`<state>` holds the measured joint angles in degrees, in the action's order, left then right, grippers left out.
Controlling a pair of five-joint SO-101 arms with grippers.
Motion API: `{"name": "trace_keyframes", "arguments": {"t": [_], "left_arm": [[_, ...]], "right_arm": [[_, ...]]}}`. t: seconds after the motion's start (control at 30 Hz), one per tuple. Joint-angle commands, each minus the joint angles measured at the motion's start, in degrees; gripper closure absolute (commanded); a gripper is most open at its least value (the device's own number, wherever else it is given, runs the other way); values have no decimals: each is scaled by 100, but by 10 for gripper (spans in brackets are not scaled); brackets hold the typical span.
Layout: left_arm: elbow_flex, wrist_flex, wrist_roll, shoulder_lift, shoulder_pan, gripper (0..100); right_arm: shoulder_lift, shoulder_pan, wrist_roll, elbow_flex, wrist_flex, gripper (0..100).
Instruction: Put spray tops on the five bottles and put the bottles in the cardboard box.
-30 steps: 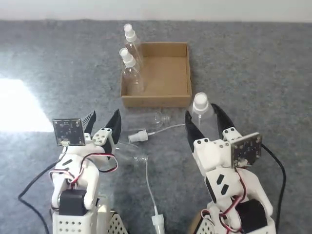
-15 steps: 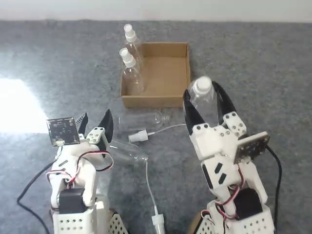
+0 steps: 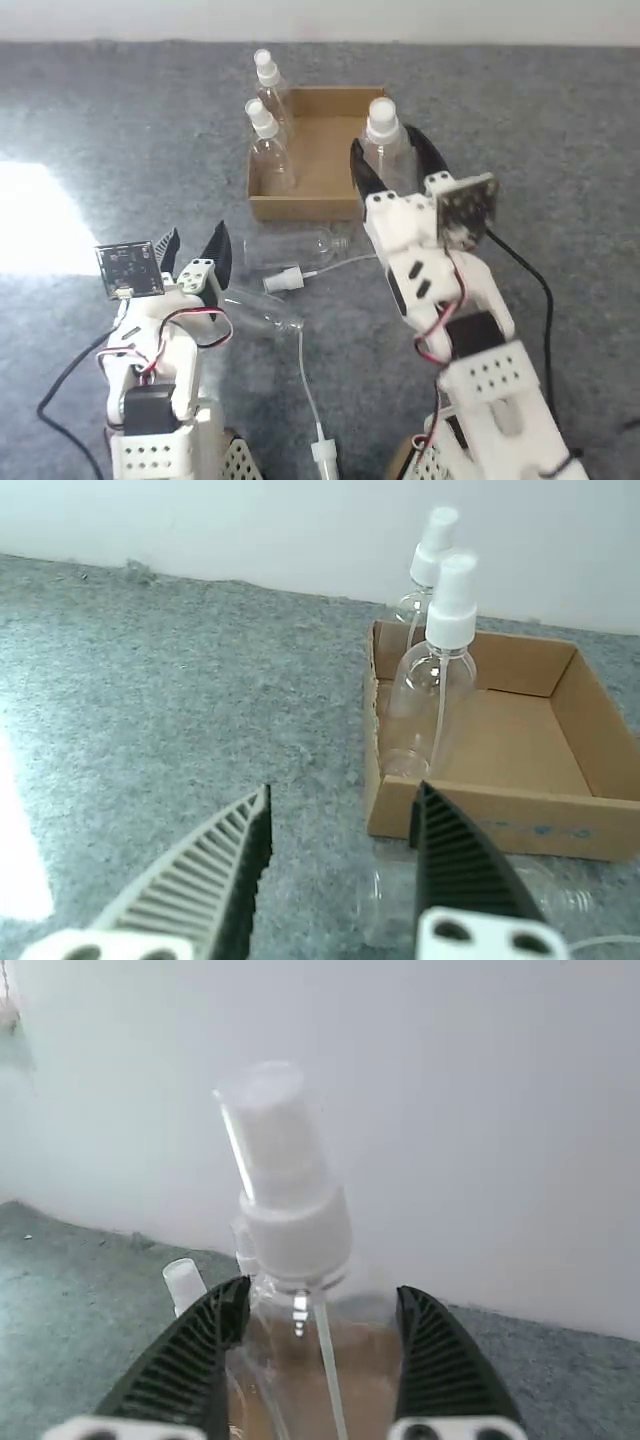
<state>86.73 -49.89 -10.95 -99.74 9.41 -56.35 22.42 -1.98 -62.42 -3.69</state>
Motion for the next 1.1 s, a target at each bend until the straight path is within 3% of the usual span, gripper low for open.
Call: {"name": "trace_keyframes", "arguments": {"t": [0.0, 0.57, 1.07], "left_arm": [[-48, 141, 53, -53, 35, 791], [-48, 141, 62, -53, 44, 791], [-48, 141, 62, -53, 44, 791]], "right_arm": [[866, -40, -9, 686, 523, 945], [4110, -57, -44, 1635, 2835, 946], [6695, -84, -53, 3719, 2958, 946]]}}
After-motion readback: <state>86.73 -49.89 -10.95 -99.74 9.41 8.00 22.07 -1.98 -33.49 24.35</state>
